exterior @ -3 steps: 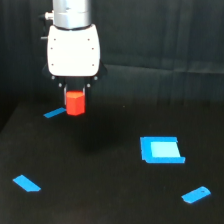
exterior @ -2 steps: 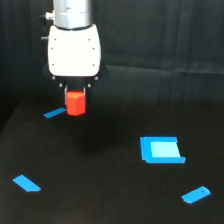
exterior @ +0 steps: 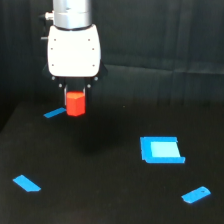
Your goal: Pick up the red object from the table
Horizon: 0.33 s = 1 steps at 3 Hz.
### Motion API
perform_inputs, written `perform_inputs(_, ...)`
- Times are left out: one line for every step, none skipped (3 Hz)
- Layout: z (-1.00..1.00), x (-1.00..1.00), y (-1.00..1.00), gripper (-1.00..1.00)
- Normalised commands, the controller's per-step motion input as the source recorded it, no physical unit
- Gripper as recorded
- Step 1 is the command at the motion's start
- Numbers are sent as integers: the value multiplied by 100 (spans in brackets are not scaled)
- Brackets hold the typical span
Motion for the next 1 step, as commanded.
perform_inputs(3, 5, -6, -100)
